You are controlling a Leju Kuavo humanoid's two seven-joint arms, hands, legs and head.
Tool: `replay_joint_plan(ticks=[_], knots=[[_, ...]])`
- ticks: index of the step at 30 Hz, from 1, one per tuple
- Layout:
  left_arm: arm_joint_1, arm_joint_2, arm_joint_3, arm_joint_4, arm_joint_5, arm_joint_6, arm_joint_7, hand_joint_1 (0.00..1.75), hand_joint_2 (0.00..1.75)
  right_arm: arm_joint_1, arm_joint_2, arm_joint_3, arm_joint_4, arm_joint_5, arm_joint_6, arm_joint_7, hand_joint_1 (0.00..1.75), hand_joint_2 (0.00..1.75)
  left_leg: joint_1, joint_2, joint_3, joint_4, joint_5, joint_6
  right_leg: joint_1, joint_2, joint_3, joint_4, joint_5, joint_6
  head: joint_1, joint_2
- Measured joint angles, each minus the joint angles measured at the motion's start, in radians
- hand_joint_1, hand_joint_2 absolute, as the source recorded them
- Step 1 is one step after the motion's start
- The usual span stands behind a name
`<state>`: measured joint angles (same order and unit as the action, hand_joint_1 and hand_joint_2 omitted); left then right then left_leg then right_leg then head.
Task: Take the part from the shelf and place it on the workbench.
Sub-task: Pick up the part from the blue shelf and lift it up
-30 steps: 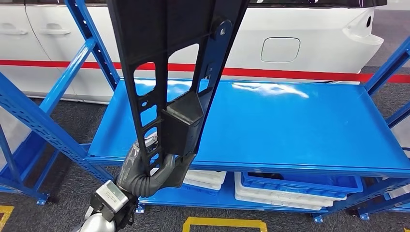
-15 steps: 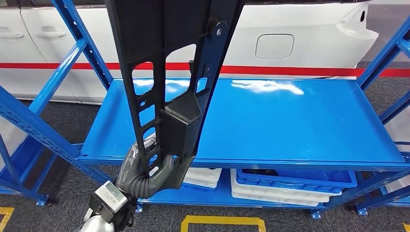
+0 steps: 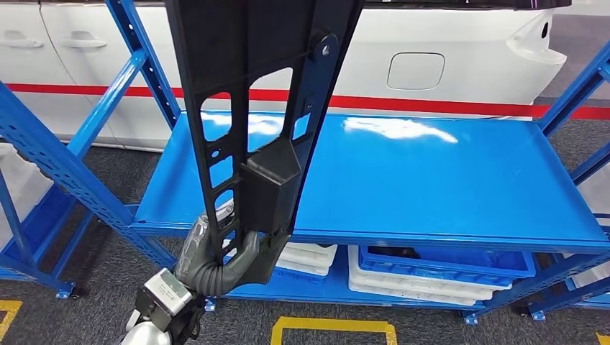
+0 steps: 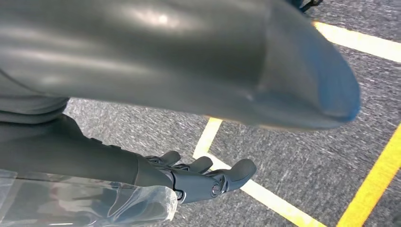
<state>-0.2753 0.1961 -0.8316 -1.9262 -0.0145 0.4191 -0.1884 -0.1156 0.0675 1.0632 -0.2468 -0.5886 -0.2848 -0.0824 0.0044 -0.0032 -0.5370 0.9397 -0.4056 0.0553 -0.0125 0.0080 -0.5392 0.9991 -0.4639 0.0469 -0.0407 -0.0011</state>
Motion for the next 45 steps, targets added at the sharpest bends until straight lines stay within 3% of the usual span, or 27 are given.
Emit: replay_joint_plan(ticks=[2, 5, 7, 9, 10, 11, 12, 15, 16, 20, 21, 23, 25, 26, 27, 28, 30, 32, 34, 36, 37, 39, 40, 41, 42, 43, 45], knots=[[0.0, 0.0, 0.0, 0.0, 0.0, 0.0, 0.0, 1.75, 1.75, -0.002, 0.0, 0.0, 0.0, 0.0, -0.001, 0.001, 0.0, 0.0, -0.004, 0.0, -0.006, 0.003, 0.003, -0.009, 0.003, 0.001, 0.024, -0.057, 0.014, -0.008, -0.001, 0.0], [-0.001, 0.0, -0.001, -0.001, 0.005, -0.001, 0.0, 1.75, 1.75, -0.001, -0.001, 0.0, 0.0, -0.003, -0.002, 0.004, 0.0, 0.0, 0.0, 0.0, -0.017, 0.014, -0.003, -0.026, 0.004, 0.0, 0.015, -0.06, 0.027, -0.026, -0.002, 0.0], [-0.002, 0.0, 0.0, -0.002, 0.012, -0.003, -0.002, 1.75, 1.75, -0.004, -0.001, 0.0, 0.0, -0.004, -0.002, 0.004, 0.0, 0.0, 0.004, 0.001, -0.05, 0.09, -0.059, -0.036, 0.0, -0.002, 0.006, -0.064, 0.037, -0.039, -0.003, 0.0], [-0.002, 0.0, 0.0, -0.002, 0.016, -0.005, -0.004, 1.75, 1.75, -0.005, -0.001, 0.0, 0.0, -0.006, -0.002, 0.004, 0.0, 0.0, 0.007, 0.001, -0.107, 0.234, -0.138, -0.044, 0.0, -0.004, -0.005, -0.063, 0.044, -0.043, -0.006, 0.0], [-0.002, 0.0, -0.001, -0.002, 0.017, -0.005, -0.005, 1.75, 1.75, -0.004, -0.001, 0.0, 0.0, -0.008, -0.002, 0.004, 0.0, 0.0, 0.008, 0.001, -0.127, 0.291, -0.161, -0.047, 0.001, -0.004, -0.01, -0.063, 0.048, -0.043, -0.006, 0.0], [-0.001, 0.0, -0.001, -0.002, 0.017, -0.005, -0.006, 1.75, 1.75, -0.004, -0.001, 0.0, 0.0, -0.008, -0.002, 0.005, 0.0, 0.0, 0.009, 0.001, -0.131, 0.314, -0.165, -0.048, 0.001, -0.004, -0.016, -0.063, 0.052, -0.042, -0.006, 0.0], [-0.001, 0.0, -0.001, -0.002, 0.018, -0.005, -0.006, 1.75, 1.75, -0.004, -0.001, 0.0, 0.0, -0.009, -0.002, 0.006, 0.0, 0.0, 0.01, 0.001, -0.112, 0.29, -0.149, -0.049, 0.001, -0.004, -0.02, -0.062, 0.056, -0.041, -0.006, 0.0], [-0.003, 0.0, -0.001, -0.002, 0.019, -0.005, -0.009, 1.75, 1.75, -0.005, -0.001, 0.0, 0.0, -0.009, -0.002, 0.008, 0.0, 0.0, 0.009, 0.001, 0.01, 0.072, -0.066, -0.045, 0.002, -0.003, -0.026, -0.061, 0.064, -0.031, -0.008, 0.0], [-0.003, 0.0, -0.001, -0.003, 0.02, -0.005, -0.01, 1.75, 1.75, -0.005, -0.001, 0.0, 0.0, -0.009, -0.002, 0.008, 0.0, 0.0, 0.007, 0.0, 0.033, 0.024, -0.052, -0.04, 0.003, -0.003, -0.029, -0.06, 0.068, -0.026, -0.008, 0.0], [0.001, 0.001, 0.0, -0.003, 0.033, -0.005, -0.011, 1.75, 1.75, -0.005, -0.002, 0.0, 0.0, -0.01, -0.002, 0.008, 0.0, 0.0, 0.0, -0.002, 0.031, -0.003, -0.033, -0.011, 0.002, -0.003, -0.043, -0.055, 0.074, -0.003, -0.005, 0.0], [0.001, 0.001, 0.0, -0.003, 0.036, -0.005, -0.012, 1.75, 1.75, -0.005, -0.002, 0.0, 0.0, -0.01, -0.002, 0.008, 0.0, 0.0, 0.001, 0.0, 0.027, -0.004, -0.027, -0.002, 0.0, -0.003, -0.052, -0.033, 0.054, 0.001, -0.004, 0.0], [0.001, 0.001, 0.0, -0.003, 0.043, -0.005, -0.015, 1.75, 1.75, -0.005, -0.002, 0.0, 0.0, -0.011, -0.002, 0.008, 0.0, 0.0, 0.001, 0.002, 0.017, -0.007, -0.015, 0.01, -0.002, -0.004, -0.094, 0.076, -0.026, 0.008, -0.002, 0.0], [0.003, 0.001, 0.0, -0.003, 0.051, -0.006, -0.021, 1.75, 1.75, -0.004, -0.002, 0.0, 0.0, -0.011, -0.002, 0.008, 0.0, 0.0, -0.001, 0.004, 0.003, -0.006, -0.004, 0.014, -0.003, -0.004, -0.142, 0.219, -0.102, 0.012, 0.0, 0.0], [0.004, 0.001, 0.0, -0.003, 0.054, -0.007, -0.023, 1.75, 1.75, -0.004, -0.002, 0.0, 0.0, -0.011, -0.003, 0.008, 0.0, 0.0, -0.002, 0.004, -0.004, -0.006, 0.001, 0.014, -0.002, -0.004, -0.148, 0.253, -0.113, 0.013, 0.0, 0.0], [0.004, 0.001, 0.0, -0.003, 0.056, -0.007, -0.025, 1.75, 1.75, -0.004, -0.002, 0.0, 0.0, -0.012, -0.003, 0.008, 0.0, 0.0, -0.002, 0.003, -0.01, -0.006, 0.006, 0.013, -0.002, -0.004, -0.132, 0.244, -0.104, 0.013, 0.0, 0.0], [0.005, 0.001, 0.0, -0.003, 0.056, -0.008, -0.027, 1.75, 1.75, -0.004, -0.003, 0.0, 0.0, -0.012, -0.004, 0.008, 0.0, 0.0, -0.003, 0.003, -0.014, -0.005, 0.01, 0.011, -0.003, -0.004, -0.094, 0.192, -0.081, 0.011, 0.0, 0.0], [0.005, 0.001, 0.0, -0.003, 0.057, -0.009, -0.03, 1.75, 1.75, -0.007, -0.004, 0.0, 0.0, -0.012, -0.005, 0.01, 0.0, 0.0, -0.004, 0.001, -0.02, -0.004, 0.017, 0.005, -0.001, -0.003, 0.011, 0.03, -0.031, 0.007, 0.001, 0.0], [0.004, 0.001, 0.0, -0.003, 0.058, -0.01, -0.031, 1.75, 1.75, -0.009, -0.004, 0.0, 0.0, -0.012, -0.006, 0.01, 0.0, 0.0, -0.007, 0.001, -0.025, -0.002, 0.024, -0.005, 0.002, -0.002, 0.064, -0.062, -0.01, -0.002, 0.0, 0.0], [0.004, 0.001, 0.0, -0.003, 0.059, -0.011, -0.032, 1.75, 1.75, -0.008, -0.004, 0.0, 0.0, -0.013, -0.008, 0.01, 0.0, 0.0, -0.007, 0.001, -0.03, -0.001, 0.033, -0.017, 0.005, -0.001, 0.057, -0.068, -0.004, -0.013, -0.002, 0.0], [0.005, 0.001, 0.0, -0.003, 0.062, -0.011, -0.032, 1.75, 1.75, -0.007, -0.004, 0.0, 0.0, -0.014, -0.009, 0.01, 0.0, 0.0, -0.003, 0.001, -0.046, 0.02, 0.013, -0.028, 0.003, -0.003, 0.045, -0.071, 0.007, -0.028, -0.002, 0.0], [0.005, 0.001, 0.0, -0.003, 0.064, -0.011, -0.033, 1.75, 1.75, -0.007, -0.005, 0.0, 0.0, -0.014, -0.01, 0.01, 0.0, 0.0, -0.001, 0.001, -0.062, 0.057, -0.018, -0.033, 0.002, -0.004, 0.038, -0.072, 0.014, -0.036, -0.003, 0.0], [0.006, 0.001, 0.001, -0.003, 0.067, -0.011, -0.033, 1.75, 1.75, -0.007, -0.006, 0.0, 0.0, -0.015, -0.01, 0.01, 0.0, 0.0, 0.002, 0.001, -0.111, 0.19, -0.11, -0.04, 0.002, -0.006, 0.02, -0.072, 0.028, -0.045, -0.004, 0.0], [0.008, 0.001, 0.001, -0.003, 0.067, -0.011, -0.033, 1.75, 1.75, -0.006, -0.006, 0.0, 0.0, -0.015, -0.01, 0.01, 0.0, 0.0, 0.003, 0.001, -0.132, 0.259, -0.144, -0.043, 0.003, -0.006, 0.01, -0.071, 0.035, -0.046, -0.005, 0.0], [0.009, 0.001, 0.001, -0.003, 0.067, -0.011, -0.033, 1.75, 1.75, -0.005, -0.006, 0.0, 0.0, -0.015, -0.009, 0.01, 0.0, 0.0, 0.003, 0.001, -0.14, 0.303, -0.16, -0.045, 0.004, -0.006, 0.0, -0.071, 0.042, -0.046, -0.005, 0.0], [0.009, 0.001, 0.001, -0.003, 0.068, -0.011, -0.032, 1.75, 1.75, -0.004, -0.006, 0.0, 0.0, -0.015, -0.009, 0.01, 0.0, 0.0, 0.003, 0.001, -0.129, 0.308, -0.155, -0.045, 0.004, -0.006, -0.009, -0.07, 0.048, -0.045, -0.005, 0.0], [0.009, 0.001, 0.001, -0.003, 0.068, -0.011, -0.031, 1.75, 1.75, -0.004, -0.006, 0.0, 0.0, -0.015, -0.009, 0.01, 0.0, 0.0, 0.003, 0.001, -0.097, 0.271, -0.134, -0.044, 0.004, -0.006, -0.017, -0.07, 0.054, -0.043, -0.005, 0.0], [0.007, 0.001, 0.001, -0.003, 0.068, -0.011, -0.029, 1.75, 1.75, -0.004, -0.006, 0.0, 0.0, -0.015, -0.009, 0.01, 0.0, 0.0, 0.001, 0.001, 0.004, 0.116, -0.084, -0.037, 0.005, -0.006, -0.028, -0.069, 0.064, -0.038, -0.007, 0.0]])
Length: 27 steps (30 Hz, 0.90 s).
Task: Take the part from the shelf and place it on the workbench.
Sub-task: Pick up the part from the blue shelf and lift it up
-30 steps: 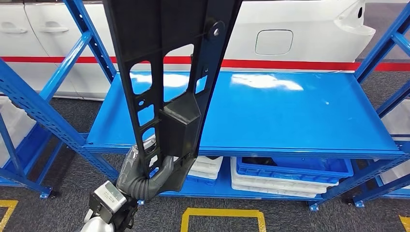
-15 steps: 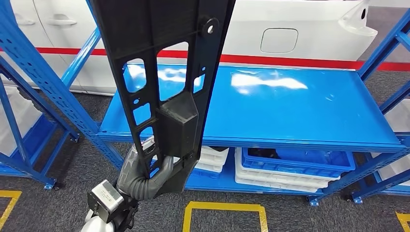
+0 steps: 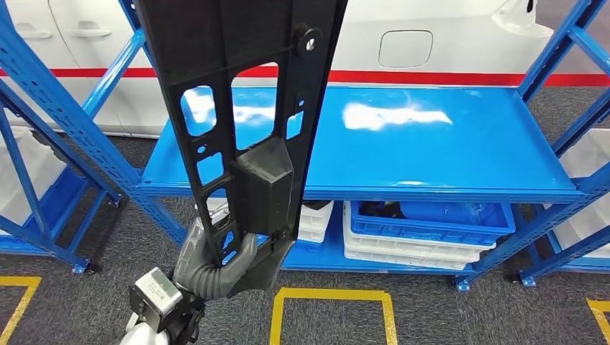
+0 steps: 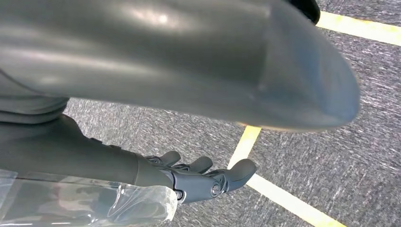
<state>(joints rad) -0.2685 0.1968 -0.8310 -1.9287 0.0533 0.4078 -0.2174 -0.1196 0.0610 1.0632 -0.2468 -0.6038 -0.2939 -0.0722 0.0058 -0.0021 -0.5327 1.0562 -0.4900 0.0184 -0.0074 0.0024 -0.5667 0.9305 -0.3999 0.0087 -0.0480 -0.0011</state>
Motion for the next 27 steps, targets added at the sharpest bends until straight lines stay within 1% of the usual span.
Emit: replay_joint_plan(ticks=[1, 2, 3, 5, 6, 7, 8, 9, 10, 11, 12, 13, 14, 15, 16, 17, 18, 19, 20, 21, 22, 23, 25, 26, 27], knots=[[-0.002, 0.0, 0.0, 0.0, 0.0, 0.0, 0.001, 1.75, 1.75, 0.0, 0.0, 0.0, 0.0, 0.0, 0.0, 0.0, 0.0, 0.0, -0.003, 0.0, 0.042, -0.071, 0.014, 0.005, 0.001, 0.0, -0.004, 0.0, 0.005, 0.005, -0.001, 0.0], [-0.004, 0.0, 0.0, 0.0, 0.0, 0.0, 0.001, 1.75, 1.75, -0.001, 0.0, 0.0, 0.0, 0.0, 0.0, 0.0, 0.0, 0.0, -0.006, -0.001, 0.068, -0.119, 0.021, 0.011, 0.002, 0.0, -0.007, 0.001, 0.011, 0.01, -0.002, 0.0], [-0.005, 0.0, 0.0, 0.0, 0.001, 0.0, 0.001, 1.75, 1.75, -0.001, 0.0, 0.0, 0.0, 0.0, 0.0, 0.0, 0.0, 0.0, -0.009, -0.001, 0.077, -0.139, 0.021, 0.016, 0.002, 0.0, -0.01, 0.001, 0.016, 0.016, -0.002, 0.0], [-0.005, 0.0, 0.0, 0.0, 0.001, 0.0, 0.001, 1.75, 1.75, -0.001, -0.001, 0.0, 0.0, 0.0, 0.005, -0.001, 0.0, 0.0, -0.009, -0.001, 0.069, -0.142, 0.03, 0.026, 0.002, 0.0, -0.014, 0.002, 0.023, 0.027, -0.001, 0.0], [-0.006, 0.0, 0.0, 0.0, 0.0, 0.001, 0.001, 1.75, 1.75, -0.001, -0.002, 0.0, 0.0, 0.0, 0.01, -0.001, 0.0, 0.0, -0.007, 0.0, 0.063, -0.142, 0.037, 0.033, 0.002, 0.001, -0.022, 0.014, 0.011, 0.032, -0.001, 0.0], [-0.006, 0.0, 0.0, 0.0, 0.0, 0.001, 0.001, 1.75, 1.75, -0.001, -0.003, 0.0, 0.0, 0.001, 0.014, -0.001, 0.0, 0.0, -0.004, 0.001, 0.057, -0.144, 0.045, 0.041, 0.001, 0.001, -0.036, 0.044, -0.016, 0.037, 0.001, 0.0], [-0.007, 0.0, -0.001, 0.0, 0.0, 0.002, 0.001, 1.75, 1.75, -0.001, -0.004, 0.0, 0.0, 0.001, 0.017, -0.002, 0.0, 0.0, -0.003, 0.003, 0.05, -0.145, 0.053, 0.047, 0.0, 0.001, -0.057, 0.097, -0.058, 0.041, 0.002, 0.0], [-0.007, 0.0, -0.001, 0.0, 0.001, 0.003, 0.001, 1.75, 1.75, -0.001, -0.006, 0.0, 0.0, 0.002, 0.018, -0.002, 0.0, 0.0, -0.004, 0.003, 0.042, -0.145, 0.06, 0.051, -0.001, 0.001, -0.083, 0.167, -0.104, 0.045, 0.004, 0.0], [-0.006, 0.0, -0.001, 0.0, 0.001, 0.004, 0.001, 1.75, 1.75, -0.001, -0.007, 0.0, 0.0, 0.003, 0.019, -0.002, 0.0, 0.0, -0.005, 0.004, 0.033, -0.144, 0.066, 0.053, -0.001, 0.001, -0.108, 0.24, -0.142, 0.048, 0.005, 0.0], [-0.005, 0.0, -0.001, 0.0, 0.002, 0.005, 0.001, 1.75, 1.75, -0.001, -0.008, 0.0, 0.0, 0.003, 0.02, -0.002, 0.0, 0.0, -0.006, 0.004, 0.024, -0.144, 0.073, 0.053, -0.001, 0.001, -0.122, 0.293, -0.163, 0.05, 0.005, 0.0], [-0.005, 0.0, -0.001, 0.0, 0.002, 0.005, 0.001, 1.75, 1.75, -0.001, -0.01, 0.0, 0.0, 0.003, 0.021, -0.002, 0.0, 0.0, -0.007, 0.004, 0.016, -0.143, 0.079, 0.052, -0.002, 0.001, -0.117, 0.309, -0.162, 0.05, 0.005, 0.0], [-0.004, 0.0, -0.002, 0.0, 0.002, 0.006, 0.001, 1.75, 1.75, -0.001, -0.011, 0.0, 0.0, 0.003, 0.021, -0.002, 0.0, 0.0, -0.007, 0.004, 0.01, -0.141, 0.083, 0.051, -0.002, 0.001, -0.09, 0.281, -0.143, 0.05, 0.006, 0.0], [-0.004, 0.0, -0.002, 0.0, 0.002, 0.006, 0.001, 1.75, 1.75, -0.001, -0.012, 0.0, 0.0, 0.003, 0.021, -0.002, 0.0, 0.0, -0.007, 0.003, 0.005, -0.14, 0.087, 0.049, -0.002, 0.001, -0.044, 0.216, -0.115, 0.047, 0.006, 0.0], [-0.004, 0.0, -0.002, 0.0, 0.002, 0.007, 0.001, 1.75, 1.75, -0.002, -0.014, 0.0, 0.0, 0.003, 0.021, -0.002, 0.0, 0.0, -0.007, 0.003, 0.001, -0.137, 0.09, 0.046, -0.001, 0.001, 0.011, 0.132, -0.091, 0.044, 0.006, 0.0], [-0.005, 0.0, -0.002, 0.0, 0.002, 0.007, 0.001, 1.75, 1.75, -0.004, -0.015, 0.0, 0.0, 0.003, 0.021, -0.002, 0.0, 0.0, -0.009, 0.003, -0.002, -0.135, 0.093, 0.042, 0.0, 0.002, 0.056, 0.06, -0.075, 0.04, 0.006, 0.0], [-0.005, 0.0, -0.002, 0.0, 0.002, 0.007, 0.001, 1.75, 1.75, -0.005, -0.016, 0.0, 0.0, 0.003, 0.021, -0.002, 0.0, 0.0, -0.01, 0.003, -0.005, -0.134, 0.096, 0.037, 0.003, 0.003, 0.084, 0.012, -0.066, 0.035, 0.006, 0.0], [-0.005, 0.0, -0.002, 0.0, 0.002, 0.008, 0.0, 1.75, 1.75, -0.006, -0.016, 0.0, 0.0, 0.003, 0.021, -0.002, 0.0, 0.0, -0.011, 0.003, -0.008, -0.132, 0.1, 0.032, 0.005, 0.003, 0.094, -0.01, -0.066, 0.03, 0.005, 0.0], [-0.005, 0.0, -0.002, 0.0, 0.003, 0.008, 0.0, 1.75, 1.75, -0.005, -0.017, 0.0, 0.0, 0.003, 0.021, -0.002, 0.0, 0.0, -0.011, 0.003, -0.01, -0.132, 0.105, 0.025, 0.007, 0.003, 0.092, -0.013, -0.061, 0.025, 0.005, 0.0], [-0.005, 0.0, -0.002, 0.0, 0.004, 0.009, -0.001, 1.75, 1.75, -0.005, -0.017, 0.0, 0.0, 0.003, 0.021, -0.002, 0.0, 0.0, -0.011, 0.003, -0.014, -0.131, 0.107, 0.02, 0.005, 0.002, 0.087, -0.015, -0.057, 0.018, 0.005, 0.0], [-0.004, 0.0, -0.002, 0.0, 0.006, 0.011, -0.002, 1.75, 1.75, -0.005, -0.018, 0.0, 0.0, 0.003, 0.021, -0.001, 0.0, 0.0, -0.01, 0.003, -0.021, -0.123, 0.1, 0.014, 0.003, 0.001, 0.082, -0.017, -0.051, 0.011, 0.005, 0.0], [-0.004, 0.0, -0.001, 0.0, 0.01, 0.012, -0.003, 1.75, 1.75, -0.005, -0.019, 0.0, 0.0, 0.003, 0.021, -0.001, 0.0, 0.0, -0.009, 0.002, -0.033, -0.099, 0.078, 0.009, 0.001, 0.0, 0.075, -0.02, -0.043, 0.003, 0.004, 0.0], [-0.003, 0.0, -0.001, 0.0, 0.014, 0.013, -0.006, 1.75, 1.75, -0.005, -0.02, 0.0, 0.0, 0.003, 0.021, -0.001, 0.0, 0.0, -0.006, 0.002, -0.053, -0.052, 0.041, 0.004, -0.001, -0.002, 0.066, -0.022, -0.035, -0.003, 0.003, 0.0], [0.001, 0.0, 0.0, 0.0, 0.021, 0.015, -0.012, 1.75, 1.75, -0.005, -0.021, 0.0, 0.0, 0.003, 0.021, -0.001, 0.0, 0.0, -0.001, 0.002, -0.103, 0.092, -0.05, -0.005, 0.001, -0.003, 0.046, -0.021, -0.02, -0.009, 0.001, 0.0], [0.004, 0.0, 0.0, 0.0, 0.023, 0.016, -0.014, 1.75, 1.75, -0.004, -0.022, 0.0, 0.0, 0.003, 0.021, -0.001, 0.0, 0.0, 0.0, 0.002, -0.12, 0.153, -0.077, -0.008, 0.002, -0.003, 0.036, -0.02, -0.013, -0.009, 0.001, 0.0], [0.007, 0.0, 0.001, 0.0, 0.023, 0.017, -0.016, 1.75, 1.75, -0.003, -0.023, 0.0, 0.0, 0.002, 0.021, -0.001, 0.0, 0.0, 0.001, 0.002, -0.121, 0.181, -0.085, -0.01, 0.002, -0.003, 0.026, -0.02, -0.006, -0.009, 0.001, 0.0]])
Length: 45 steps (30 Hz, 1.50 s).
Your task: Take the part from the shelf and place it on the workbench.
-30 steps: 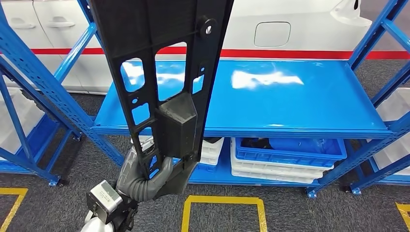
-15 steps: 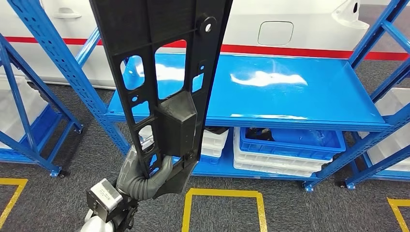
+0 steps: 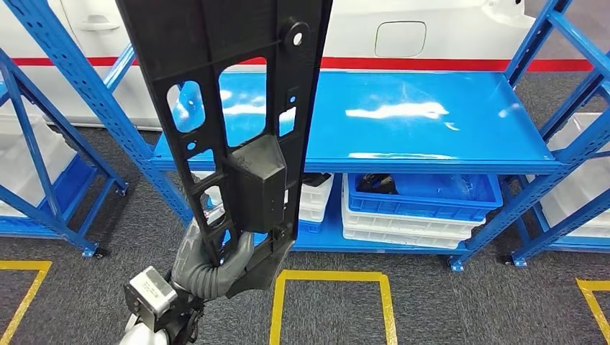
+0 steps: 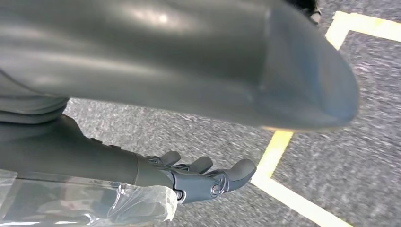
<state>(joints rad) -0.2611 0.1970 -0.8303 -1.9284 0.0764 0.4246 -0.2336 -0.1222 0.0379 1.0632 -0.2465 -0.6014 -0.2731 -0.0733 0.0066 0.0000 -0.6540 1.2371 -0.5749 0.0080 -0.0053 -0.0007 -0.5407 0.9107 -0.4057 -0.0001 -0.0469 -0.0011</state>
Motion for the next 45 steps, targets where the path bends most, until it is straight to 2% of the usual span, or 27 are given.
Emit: replay_joint_plan(ticks=[1, 2, 4, 6, 8, 10, 11, 13, 14, 15, 16, 17, 19, 21, 23, 25, 27, 29, 30, 31, 32, 35, 36, 39, 41, 44, 45], knots=[[0.002, 0.0, 0.0, 0.0, 0.0, 0.001, -0.001, 1.75, 1.75, 0.001, -0.001, 0.0, 0.0, 0.0, 0.0, 0.0, 0.0, 0.0, 0.0, 0.0, 0.019, -0.015, 0.013, -0.001, 0.0, 0.0, -0.009, 0.001, 0.007, 0.001, 0.0, 0.0], [0.003, 0.0, 0.0, 0.0, -0.001, 0.001, -0.003, 1.75, 1.75, 0.001, -0.002, 0.0, 0.0, 0.0, 0.0, 0.0, 0.0, 0.0, 0.001, 0.0, 0.059, -0.073, 0.04, 0.0, 0.0, 0.0, -0.017, 0.001, 0.013, 0.003, 0.0, 0.0], [0.003, 0.0, 0.001, 0.0, -0.003, 0.002, -0.004, 1.75, 1.75, 0.001, -0.003, 0.0, 0.0, 0.0, 0.0, 0.0, 0.0, 0.0, -0.002, 0.0, 0.163, -0.241, 0.091, 0.008, 0.001, 0.001, -0.029, 0.003, 0.024, 0.01, -0.001, 0.0], [0.003, 0.0, 0.003, 0.0, -0.004, 0.003, -0.005, 1.75, 1.75, 0.002, -0.003, 0.0, 0.0, -0.002, 0.0, 0.0, 0.0, 0.0, -0.008, -0.001, 0.213, -0.333, 0.109, 0.02, 0.003, 0.002, -0.035, 0.003, 0.036, 0.019, -0.001, 0.0], [0.002, 0.0, 0.003, 0.0, -0.005, 0.004, -0.004, 1.75, 1.75, 0.002, -0.003, 0.0, 0.0, -0.004, 0.0, 0.0, 0.0, 0.0, -0.011, -0.002, 0.205, -0.34, 0.118, 0.033, 0.004, 0.002, -0.039, 0.001, 0.049, 0.031, 0.0, 0.0], [0.001, 0.001, 0.003, 0.0, -0.007, 0.004, -0.002, 1.75, 1.75, 0.003, -0.004, 0.0, 0.0, -0.006, 0.001, 0.0, 0.0, 0.0, -0.007, -0.001, 0.194, -0.344, 0.134, 0.048, 0.002, 0.003, -0.055, 0.023, 0.027, 0.041, 0.001, 0.0], [0.001, 0.001, 0.003, 0.0, -0.008, 0.004, -0.001, 1.75, 1.75, 0.004, -0.004, 0.0, 0.0, -0.006, 0.002, 0.0, 0.0, 0.0, -0.004, 0.001, 0.186, -0.347, 0.143, 0.054, 0.001, 0.003, -0.072, 0.063, -0.008, 0.045, 0.003, 0.0], [0.001, 0.001, 0.003, 0.0, -0.009, 0.004, 0.0, 1.75, 1.75, 0.004, -0.004, 0.0, 0.0, -0.006, 0.003, -0.001, 0.0, 0.0, -0.004, 0.002, 0.169, -0.346, 0.159, 0.062, -0.003, 0.003, -0.12, 0.203, -0.106, 0.052, 0.006, 0.0], [0.001, 0.001, 0.003, 0.0, -0.01, 0.004, 0.0, 1.75, 1.75, 0.005, -0.004, 0.0, 0.0, -0.006, 0.003, -0.001, 0.0, 0.0, -0.004, 0.003, 0.159, -0.345, 0.166, 0.062, -0.004, 0.003, -0.14, 0.272, -0.139, 0.055, 0.006, 0.0], [0.001, 0.001, 0.003, 0.0, -0.01, 0.004, 0.0, 1.75, 1.75, 0.005, -0.004, 0.0, 0.0, -0.007, 0.003, -0.001, 0.0, 0.0, -0.005, 0.003, 0.15, -0.344, 0.172, 0.061, -0.005, 0.003, -0.146, 0.314, -0.152, 0.057, 0.006, 0.0], [0.001, 0.001, 0.002, 0.0, -0.01, 0.004, 0.0, 1.75, 1.75, 0.005, -0.004, 0.0, 0.0, -0.007, 0.003, -0.001, 0.0, 0.0, -0.005, 0.003, 0.141, -0.341, 0.177, 0.06, -0.006, 0.003, -0.132, 0.317, -0.145, 0.059, 0.006, 0.0], [0.001, 0.001, 0.002, 0.0, -0.011, 0.003, 0.0, 1.75, 1.75, 0.005, -0.004, 0.0, 0.0, -0.008, 0.003, -0.001, 0.0, 0.0, -0.005, 0.003, 0.134, -0.338, 0.181, 0.057, -0.007, 0.003, -0.096, 0.274, -0.123, 0.059, 0.006, 0.0], [0.001, 0.001, 0.002, 0.0, -0.014, 0.002, 0.0, 1.75, 1.75, 0.003, -0.004, 0.0, 0.0, -0.008, 0.003, -0.001, 0.0, 0.0, -0.006, 0.002, 0.125, -0.332, 0.187, 0.051, -0.009, 0.003, 0.013, 0.114, -0.078, 0.056, 0.007, 0.0], [-0.002, 0.001, 0.002, 0.0, -0.017, 0.0, 0.001, 1.75, 1.75, 0.002, -0.004, 0.0, 0.0, -0.008, 0.003, -0.003, 0.0, 0.0, -0.009, 0.002, 0.119, -0.327, 0.193, 0.041, -0.006, 0.005, 0.076, 0.009, -0.059, 0.049, 0.006, 0.0], [-0.006, 0.001, 0.002, 0.0, -0.02, -0.001, 0.003, 1.75, 1.75, 0.002, -0.003, 0.0, 0.0, -0.009, 0.004, -0.004, 0.0, 0.0, -0.01, 0.002, 0.112, -0.323, 0.202, 0.03, -0.003, 0.006, 0.073, -0.001, -0.053, 0.038, 0.004, 0.0], [-0.008, 0.001, 0.002, 0.0, -0.021, -0.002, 0.003, 1.75, 1.75, 0.001, -0.003, 0.0, 0.0, -0.008, 0.004, -0.005, 0.0, 0.0, -0.006, 0.002, 0.096, -0.301, 0.184, 0.02, -0.004, 0.004, 0.061, -0.002, -0.043, 0.025, 0.004, 0.0], [-0.01, 0.001, 0.003, 0.0, -0.021, -0.003, 0.003, 1.75, 1.75, 0.0, -0.002, 0.0, 0.0, -0.008, 0.004, -0.006, 0.0, 0.0, -0.001, 0.001, 0.057, -0.206, 0.11, 0.011, -0.006, 0.002, 0.044, -0.004, -0.028, 0.01, 0.002, 0.0], [-0.01, 0.001, 0.003, 0.0, -0.021, -0.003, 0.003, 1.75, 1.75, 0.001, -0.002, 0.0, 0.0, -0.008, 0.004, -0.006, 0.0, 0.0, 0.0, 0.001, 0.006, -0.057, 0.026, 0.005, -0.004, 0.001, 0.024, -0.003, -0.014, 0.004, 0.001, 0.0], [-0.009, 0.001, 0.003, 0.0, -0.021, -0.004, 0.004, 1.75, 1.75, 0.001, -0.002, 0.0, 0.0, -0.008, 0.004, -0.006, 0.0, 0.0, 0.0, 0.001, -0.006, -0.008, 0.007, 0.003, -0.003, 0.001, 0.014, -0.003, -0.007, 0.004, 0.001, 0.0], [-0.009, 0.001, 0.003, 0.0, -0.02, -0.004, 0.004, 1.75, 1.75, 0.001, -0.002, 0.0, 0.0, -0.008, 0.004, -0.006, 0.0, 0.0, 0.0, 0.001, 0.002, 0.001, 0.008, 0.004, -0.002, 0.001, 0.005, -0.003, 0.0, 0.004, 0.001, 0.0], [-0.009, 0.001, 0.003, 0.0, -0.021, -0.004, 0.004, 1.75, 1.75, 0.002, -0.002, 0.0, 0.0, -0.008, 0.004, -0.006, 0.0, 0.0, 0.0, 0.001, 0.031, -0.033, 0.027, 0.005, -0.001, 0.001, -0.003, -0.003, 0.006, 0.006, 0.001, 0.0], [-0.012, 0.001, 0.003, 0.0, -0.021, -0.006, 0.004, 1.75, 1.75, 0.001, -0.001, 0.0, 0.0, -0.008, 0.004, -0.006, 0.0, 0.0, -0.003, 0.001, 0.177, -0.269, 0.102, 0.018, 0.001, 0.002, -0.017, -0.002, 0.022, 0.014, 0.001, 0.0], [-0.013, 0.001, 0.003, 0.0, -0.021, -0.007, 0.004, 1.75, 1.75, 0.001, 0.0, 0.0, 0.0, -0.008, 0.004, -0.007, 0.0, 0.0, -0.006, 0.001, 0.203, -0.318, 0.113, 0.024, 0.003, 0.002, -0.02, -0.002, 0.028, 0.019, 0.001, 0.0], [-0.013, 0.001, 0.003, 0.0, -0.02, -0.01, 0.005, 1.75, 1.75, 0.001, 0.001, 0.0, 0.0, -0.009, 0.004, -0.009, 0.0, 0.0, -0.009, 0.0, 0.201, -0.341, 0.127, 0.037, 0.004, 0.002, -0.03, 0.0, 0.042, 0.035, -0.001, 0.0], [-0.013, 0.001, 0.002, 0.0, -0.02, -0.011, 0.006, 1.75, 1.75, 0.002, 0.001, 0.0, 0.0, -0.012, 0.003, -0.01, 0.0, 0.0, -0.004, 0.002, 0.186, -0.344, 0.143, 0.05, 0.003, 0.003, -0.051, 0.039, 0.005, 0.045, 0.001, 0.0], [-0.012, 0.001, 0.002, 0.0, -0.017, -0.012, 0.006, 1.75, 1.75, 0.004, 0.001, 0.0, 0.0, -0.016, -0.003, -0.011, 0.0, 0.0, -0.004, 0.004, 0.158, -0.343, 0.167, 0.061, -0.001, 0.003, -0.123, 0.238, -0.132, 0.058, 0.005, 0.0], [-0.011, 0.001, 0.001, 0.0, -0.017, -0.013, 0.006, 1.75, 1.75, 0.005, 0.001, 0.0, 0.0, -0.016, -0.004, -0.011, 0.0, 0.0, -0.006, 0.004, 0.148, -0.343, 0.174, 0.062, -0.002, 0.003, -0.138, 0.299, -0.157, 0.06, 0.006, 0.0]])
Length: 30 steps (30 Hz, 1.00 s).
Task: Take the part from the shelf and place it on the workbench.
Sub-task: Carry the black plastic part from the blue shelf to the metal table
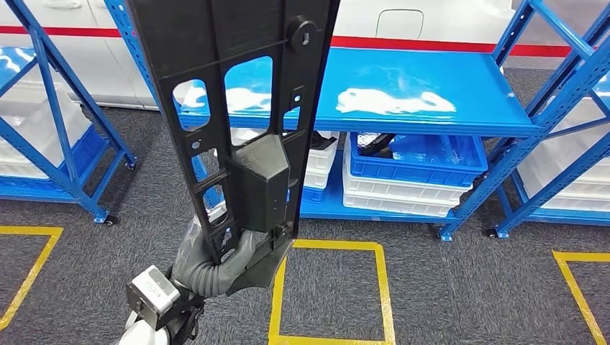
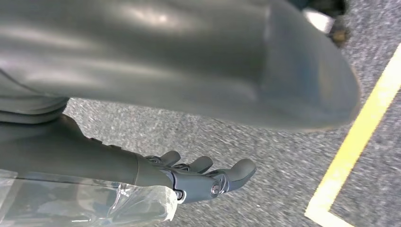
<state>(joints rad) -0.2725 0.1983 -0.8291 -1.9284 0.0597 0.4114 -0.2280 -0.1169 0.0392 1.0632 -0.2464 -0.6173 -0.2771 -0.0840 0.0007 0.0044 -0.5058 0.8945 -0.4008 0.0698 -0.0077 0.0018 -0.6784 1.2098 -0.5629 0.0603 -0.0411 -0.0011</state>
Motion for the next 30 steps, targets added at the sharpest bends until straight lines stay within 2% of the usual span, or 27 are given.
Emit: replay_joint_plan(ticks=[1, 2, 3, 4, 5, 6, 7, 8, 10, 11, 12, 14, 15, 16, 17, 18, 20, 21, 22, 24, 25, 26, 28, 30], knots=[[0.0, 0.0, 0.0, 0.0, 0.0, -0.001, 0.0, 1.75, 1.75, 0.001, 0.0, 0.0, 0.0, 0.0, 0.0, 0.0, 0.0, 0.0, -0.001, 0.0, -0.009, 0.001, 0.007, 0.0, -0.001, 0.0, 0.002, 0.026, -0.002, 0.001, 0.0, 0.0], [0.001, 0.0, -0.001, 0.0, 0.001, -0.001, 0.0, 1.75, 1.75, 0.001, 0.0, 0.0, 0.0, 0.0, 0.001, 0.0, 0.0, 0.0, -0.002, 0.0, -0.018, 0.003, 0.013, -0.001, -0.001, 0.0, 0.026, 0.009, 0.016, 0.001, 0.001, 0.0], [0.001, 0.0, -0.001, 0.0, 0.002, -0.001, 0.0, 1.75, 1.75, 0.001, 0.0, 0.0, 0.0, 0.0, 0.001, 0.0, 0.0, 0.0, -0.003, 0.0, -0.025, 0.005, 0.018, -0.003, -0.001, 0.0, 0.07, -0.049, 0.043, -0.001, 0.001, 0.0], [0.0, 0.0, -0.001, 0.0, 0.002, -0.002, 0.0, 1.75, 1.75, 0.0, 0.0, 0.0, 0.0, -0.001, 0.002, -0.001, 0.0, 0.0, -0.003, -0.001, -0.031, 0.009, 0.022, -0.005, -0.001, 0.0, 0.126, -0.131, 0.068, -0.004, 0.001, 0.0], [0.0, 0.0, -0.001, 0.0, 0.003, -0.002, 0.0, 1.75, 1.75, -0.002, 0.0, 0.0, 0.0, -0.001, 0.002, -0.001, 0.0, 0.0, -0.005, -0.001, -0.036, 0.013, 0.025, -0.008, 0.001, 0.001, 0.178, -0.212, 0.084, -0.007, 0.001, 0.0], [-0.001, 0.0, -0.001, 0.0, 0.004, -0.003, 0.0, 1.75, 1.75, -0.003, 0.0, 0.0, 0.0, -0.001, 0.002, -0.002, 0.0, 0.0, -0.007, -0.001, -0.041, 0.017, 0.028, -0.013, 0.003, 0.001, 0.212, -0.268, 0.091, -0.012, 0.0, 0.0], [-0.001, 0.0, -0.001, 0.0, 0.005, -0.004, -0.001, 1.75, 1.75, -0.003, 0.0, 0.0, 0.0, -0.001, 0.002, -0.002, 0.0, 0.0, -0.008, -0.001, -0.045, 0.021, 0.032, -0.018, 0.005, 0.002, 0.228, -0.299, 0.091, -0.017, 0.0, 0.0], [-0.001, 0.0, -0.001, 0.0, 0.007, -0.005, -0.002, 1.75, 1.75, -0.003, 0.0, 0.0, 0.0, -0.002, 0.002, -0.002, 0.0, 0.0, -0.008, -0.001, -0.049, 0.023, 0.036, -0.024, 0.008, 0.003, 0.228, -0.307, 0.091, -0.022, -0.001, 0.0], [-0.001, 0.0, -0.001, 0.0, 0.01, -0.007, -0.004, 1.75, 1.75, -0.002, 0.0, 0.0, 0.0, -0.005, 0.003, -0.002, 0.0, 0.0, -0.007, -0.002, -0.059, 0.032, 0.034, -0.035, 0.004, 0.001, 0.216, -0.306, 0.102, -0.036, -0.001, 0.0], [-0.001, 0.0, -0.001, 0.0, 0.009, -0.007, -0.005, 1.75, 1.75, -0.002, 0.0, 0.0, 0.0, -0.007, 0.005, -0.002, 0.0, 0.0, -0.005, -0.002, -0.072, 0.055, 0.013, -0.04, 0.003, -0.001, 0.208, -0.308, 0.109, -0.044, -0.002, 0.0], [0.0, 0.0, -0.001, 0.0, 0.007, -0.006, -0.007, 1.75, 1.75, -0.003, 0.0, 0.0, 0.0, -0.012, 0.008, -0.001, 0.0, 0.0, -0.003, -0.003, -0.092, 0.101, -0.024, -0.045, 0.0, -0.002, 0.199, -0.309, 0.117, -0.051, -0.002, 0.0], [0.001, 0.0, -0.001, 0.0, 0.0, -0.004, -0.012, 1.75, 1.75, -0.002, -0.001, 0.0, 0.0, -0.022, 0.013, 0.004, 0.0, 0.0, 0.002, -0.003, -0.145, 0.246, -0.113, -0.054, 0.001, -0.002, 0.18, -0.309, 0.13, -0.057, -0.004, 0.0], [0.002, 0.0, -0.001, 0.0, -0.002, -0.004, -0.015, 1.75, 1.75, -0.001, -0.001, 0.0, 0.0, -0.028, 0.016, 0.008, 0.0, 0.0, 0.003, -0.003, -0.166, 0.312, -0.141, -0.058, 0.001, -0.001, 0.171, -0.308, 0.136, -0.057, -0.005, 0.0], [0.003, 0.0, -0.002, 0.0, -0.004, -0.004, -0.017, 1.75, 1.75, 0.0, -0.001, 0.0, 0.0, -0.031, 0.017, 0.011, 0.0, 0.0, 0.005, -0.003, -0.171, 0.348, -0.149, -0.06, 0.001, 0.001, 0.162, -0.308, 0.142, -0.056, -0.005, 0.0], [0.003, 0.0, -0.002, 0.0, -0.003, -0.003, -0.019, 1.75, 1.75, 0.001, -0.001, 0.0, 0.0, -0.035, 0.018, 0.013, 0.0, 0.0, 0.006, -0.003, -0.156, 0.342, -0.137, -0.061, 0.001, 0.004, 0.155, -0.307, 0.148, -0.054, -0.005, 0.0], [0.004, 0.0, -0.002, 0.0, -0.002, -0.003, -0.022, 1.75, 1.75, 0.002, -0.001, 0.0, 0.0, -0.038, 0.019, 0.014, 0.0, 0.0, 0.007, -0.004, -0.12, 0.293, -0.113, -0.061, 0.001, 0.009, 0.149, -0.307, 0.153, -0.052, -0.005, 0.0], [0.004, 0.0, -0.002, 0.0, -0.001, -0.002, -0.025, 1.75, 1.75, 0.002, -0.001, 0.0, 0.0, -0.042, 0.021, 0.015, 0.0, 0.0, 0.009, -0.017, -0.014, 0.13, -0.066, -0.057, 0.001, 0.019, 0.139, -0.305, 0.161, -0.045, -0.005, 0.0], [0.003, 0.0, -0.002, 0.0, -0.001, -0.002, -0.026, 1.75, 1.75, 0.002, -0.001, 0.0, 0.0, -0.043, 0.022, 0.016, 0.0, 0.0, 0.008, -0.026, 0.025, 0.064, -0.056, -0.052, 0.002, 0.024, 0.134, -0.303, 0.165, -0.04, -0.005, 0.0], [0.003, 0.0, -0.002, 0.0, -0.001, -0.002, -0.028, 1.75, 1.75, 0.001, -0.001, -0.001, 0.0, -0.043, 0.022, 0.016, 0.0, 0.0, 0.006, -0.034, 0.046, 0.026, -0.054, -0.048, 0.003, 0.029, 0.13, -0.302, 0.169, -0.035, -0.005, 0.0], [0.004, 0.0, -0.002, 0.0, -0.001, -0.001, -0.03, 1.75, 1.75, 0.002, -0.001, -0.001, 0.0, -0.044, 0.022, 0.016, 0.0, 0.0, 0.005, -0.034, 0.045, 0.013, -0.054, -0.039, 0.004, 0.039, 0.121, -0.299, 0.179, -0.024, -0.006, 0.0], [0.005, 0.0, -0.003, 0.0, -0.001, -0.002, -0.03, 1.75, 1.75, 0.003, -0.001, -0.001, 0.001, -0.045, 0.022, 0.017, 0.0, 0.0, 0.006, -0.028, 0.042, 0.013, -0.051, -0.034, 0.004, 0.041, 0.116, -0.293, 0.178, -0.019, -0.006, 0.0], [0.007, -0.001, -0.003, 0.0, -0.001, -0.003, -0.031, 1.75, 1.75, 0.004, -0.002, -0.001, 0.002, -0.045, 0.022, 0.018, 0.0, 0.0, 0.008, -0.022, 0.039, 0.012, -0.047, -0.028, 0.004, 0.037, 0.106, -0.274, 0.164, -0.014, -0.004, 0.0], [0.018, -0.001, -0.004, 0.0, -0.003, -0.004, -0.031, 1.75, 1.75, 0.007, -0.003, -0.002, 0.004, -0.046, 0.018, 0.024, 0.0, 0.0, 0.009, -0.006, 0.035, 0.01, -0.04, -0.016, 0.002, 0.023, 0.06, -0.172, 0.103, -0.007, 0.0, 0.0], [0.036, 0.0, -0.004, 0.0, -0.011, 0.001, -0.025, 1.75, 1.75, 0.011, -0.002, -0.002, 0.004, -0.047, 0.009, 0.033, 0.0, 0.0, 0.005, 0.008, 0.03, 0.011, -0.037, -0.01, 0.001, 0.015, -0.004, -0.024, 0.036, -0.002, 0.002, 0.0]])
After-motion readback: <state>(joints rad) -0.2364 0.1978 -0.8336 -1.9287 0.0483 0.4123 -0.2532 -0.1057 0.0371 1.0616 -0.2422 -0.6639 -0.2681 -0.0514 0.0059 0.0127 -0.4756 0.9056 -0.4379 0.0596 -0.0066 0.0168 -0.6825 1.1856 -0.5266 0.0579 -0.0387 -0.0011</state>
